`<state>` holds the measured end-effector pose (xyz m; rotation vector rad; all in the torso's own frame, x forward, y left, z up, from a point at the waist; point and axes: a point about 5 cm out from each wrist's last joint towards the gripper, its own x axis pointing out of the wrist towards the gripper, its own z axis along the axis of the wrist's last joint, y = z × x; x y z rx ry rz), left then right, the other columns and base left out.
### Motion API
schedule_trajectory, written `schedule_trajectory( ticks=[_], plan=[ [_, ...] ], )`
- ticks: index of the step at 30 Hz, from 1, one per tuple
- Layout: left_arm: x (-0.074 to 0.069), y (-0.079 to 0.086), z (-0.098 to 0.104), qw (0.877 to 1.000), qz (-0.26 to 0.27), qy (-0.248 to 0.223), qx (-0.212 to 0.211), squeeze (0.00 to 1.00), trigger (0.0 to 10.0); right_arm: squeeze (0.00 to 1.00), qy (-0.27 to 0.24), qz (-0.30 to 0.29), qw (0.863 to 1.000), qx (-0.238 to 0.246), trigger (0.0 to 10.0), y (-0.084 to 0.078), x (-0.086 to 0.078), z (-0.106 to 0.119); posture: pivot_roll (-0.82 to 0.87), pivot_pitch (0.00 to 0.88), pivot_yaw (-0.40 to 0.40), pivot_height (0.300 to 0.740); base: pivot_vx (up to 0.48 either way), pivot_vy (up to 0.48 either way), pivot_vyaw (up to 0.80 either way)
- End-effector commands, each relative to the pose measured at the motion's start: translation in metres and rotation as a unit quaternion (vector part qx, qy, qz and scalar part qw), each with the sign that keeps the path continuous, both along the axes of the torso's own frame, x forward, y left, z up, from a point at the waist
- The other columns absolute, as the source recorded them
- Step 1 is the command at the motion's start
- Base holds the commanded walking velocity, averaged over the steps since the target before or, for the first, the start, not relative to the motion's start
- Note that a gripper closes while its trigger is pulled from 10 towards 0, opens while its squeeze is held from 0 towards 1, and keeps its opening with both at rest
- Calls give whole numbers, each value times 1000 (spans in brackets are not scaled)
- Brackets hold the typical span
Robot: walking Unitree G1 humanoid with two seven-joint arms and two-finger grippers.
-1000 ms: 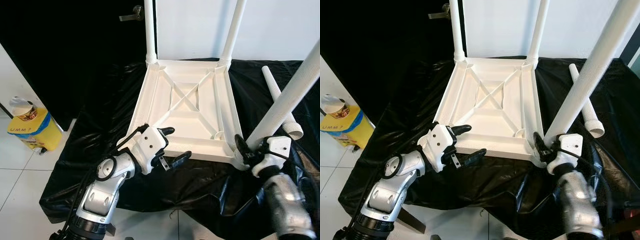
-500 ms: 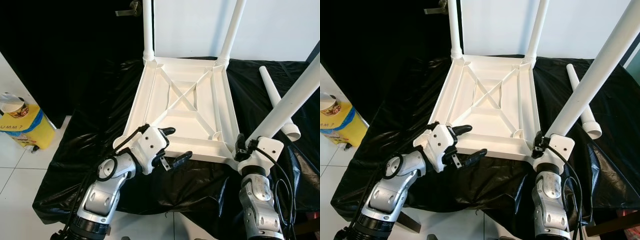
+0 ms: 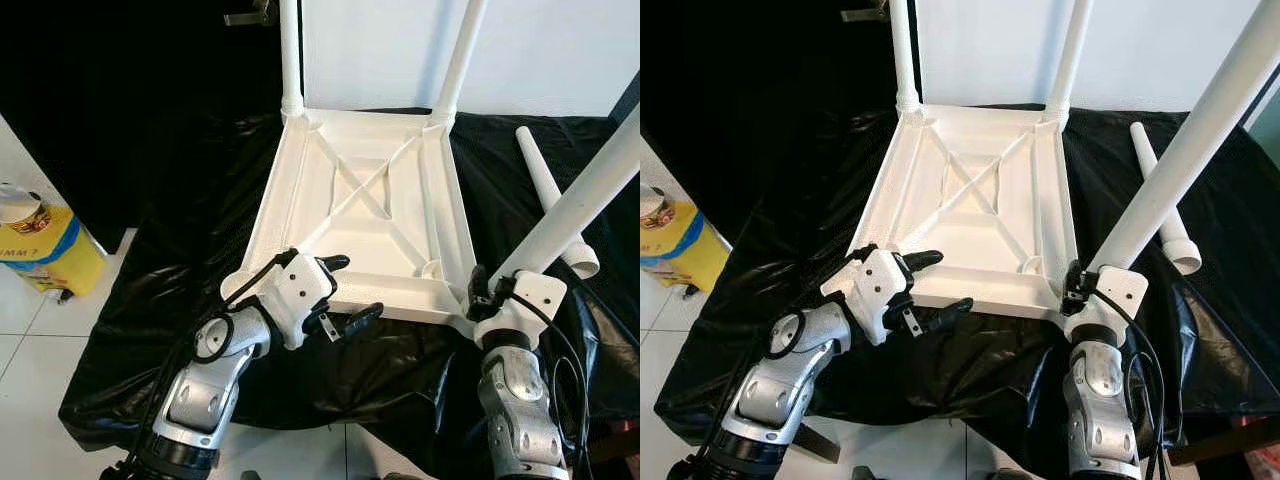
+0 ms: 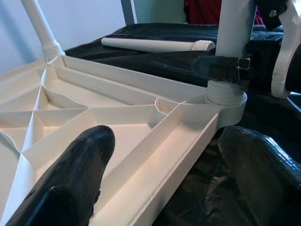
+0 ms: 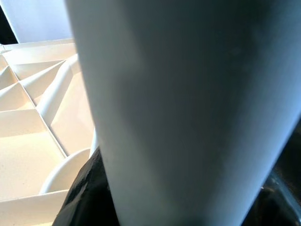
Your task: Building children table
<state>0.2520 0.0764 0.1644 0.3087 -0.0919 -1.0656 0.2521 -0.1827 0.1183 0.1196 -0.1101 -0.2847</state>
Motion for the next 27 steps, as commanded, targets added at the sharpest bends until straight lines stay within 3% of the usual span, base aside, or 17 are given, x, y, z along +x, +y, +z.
schedule_trajectory(
  ticks=[1,3,4,18,19,27],
  plan=[
    [1,2,2,999,39,-13,-8,0,10000,0,22,31,998,46,10000,11,-1,-11,-62,77,4,740,0,0,0],
    [1,2,2,999,39,-13,-8,0,10000,0,24,32,998,47,10000,10,-2,-12,-60,77,3,740,0,0,0],
    [0,2,2,999,38,-12,-7,0,10000,1000,19,39,998,50,10000,9,-4,-12,-56,74,2,740,0,0,0],
    [-1,2,1,999,35,-12,-3,0,10000,1000,-4,101,995,13,10000,-5,-17,-6,-46,62,4,740,0,0,0],
    [-1,2,1,999,34,-12,-2,0,10000,0,-4,114,993,6,10000,-9,-18,-6,-47,61,6,740,0,0,0],
    [-2,2,2,1000,28,-12,2,0,10000,0,-8,185,982,-29,10000,-25,-17,-1,-47,61,13,740,0,0,0]
  ],
)
